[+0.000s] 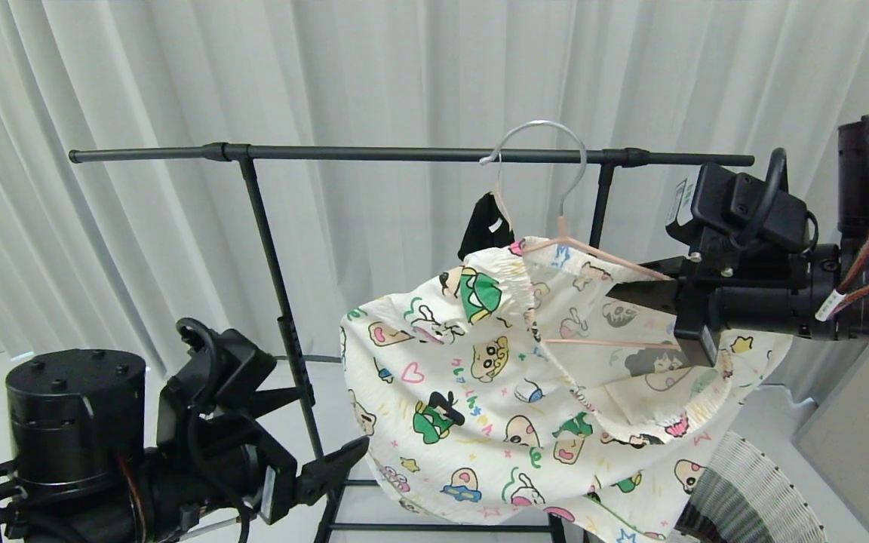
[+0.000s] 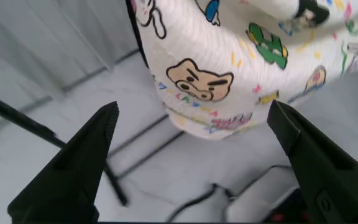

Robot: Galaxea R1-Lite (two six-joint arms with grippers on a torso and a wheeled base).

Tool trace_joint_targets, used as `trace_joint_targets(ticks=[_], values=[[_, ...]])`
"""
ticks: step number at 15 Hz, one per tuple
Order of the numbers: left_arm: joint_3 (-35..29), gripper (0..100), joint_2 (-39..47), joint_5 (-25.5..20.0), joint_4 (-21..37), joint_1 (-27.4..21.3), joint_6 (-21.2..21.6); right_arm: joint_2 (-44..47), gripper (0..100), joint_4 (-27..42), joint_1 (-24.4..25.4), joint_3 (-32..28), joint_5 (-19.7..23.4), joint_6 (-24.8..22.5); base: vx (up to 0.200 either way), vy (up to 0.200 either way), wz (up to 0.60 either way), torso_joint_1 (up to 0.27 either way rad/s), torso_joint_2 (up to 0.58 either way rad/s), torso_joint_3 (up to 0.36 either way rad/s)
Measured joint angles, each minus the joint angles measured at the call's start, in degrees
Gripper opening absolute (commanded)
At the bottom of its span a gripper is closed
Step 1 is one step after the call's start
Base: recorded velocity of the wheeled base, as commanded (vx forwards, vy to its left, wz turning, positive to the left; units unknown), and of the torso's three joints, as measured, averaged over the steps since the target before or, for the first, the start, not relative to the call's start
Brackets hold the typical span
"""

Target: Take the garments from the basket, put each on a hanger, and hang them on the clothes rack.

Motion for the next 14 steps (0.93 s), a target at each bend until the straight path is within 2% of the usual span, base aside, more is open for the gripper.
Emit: trace_joint_targets(ticks=[2, 3, 7, 8, 10, 12, 14], values=[[-1.1, 100, 0.9, 2.3, -0.1, -0.2, -7.4, 0.0, 0, 0.0, 0.8, -0.2, -0.1, 0.0, 0.000, 0.000, 0.00, 0.000, 0.00, 0.000], [-1.4, 100, 1.3, 3.1, -0.1, -0.3, -9.3, 0.0, 0, 0.0, 1.4, -0.3, -0.1, 0.0, 0.000, 0.000, 0.00, 0.000, 0.00, 0.000], [-1.9, 100, 3.3, 3.4, -1.9, -0.2, -11.4, 0.0, 0, 0.0, 3.4, -0.4, -0.5, 0.0, 0.000, 0.000, 0.00, 0.000, 0.00, 0.000], [-1.9, 0, 4.0, 3.4, -3.7, -0.2, -11.4, -0.1, 0, 0.0, 3.5, -0.5, -0.6, 0.0, 0.000, 0.000, 0.00, 0.000, 0.00, 0.000], [-1.8, 0, 5.2, 4.6, -5.4, -0.1, -11.3, -0.2, 0, 0.0, 3.5, -0.6, -1.3, 0.0, 0.000, 0.000, 0.00, 0.000, 0.00, 0.000], [-1.7, 0, 6.0, 6.4, -5.5, -0.1, -11.3, -0.2, 0, 0.0, 3.4, -0.6, -4.4, 0.0, 0.000, 0.000, 0.00, 0.000, 0.00, 0.000], [-1.4, 0, 6.2, 10.7, -5.6, 0.1, -12.9, -0.2, 0, 0.4, 3.2, -0.3, -6.6, 0.0, 0.000, 0.000, 0.00, 0.000, 0.00, 0.000]])
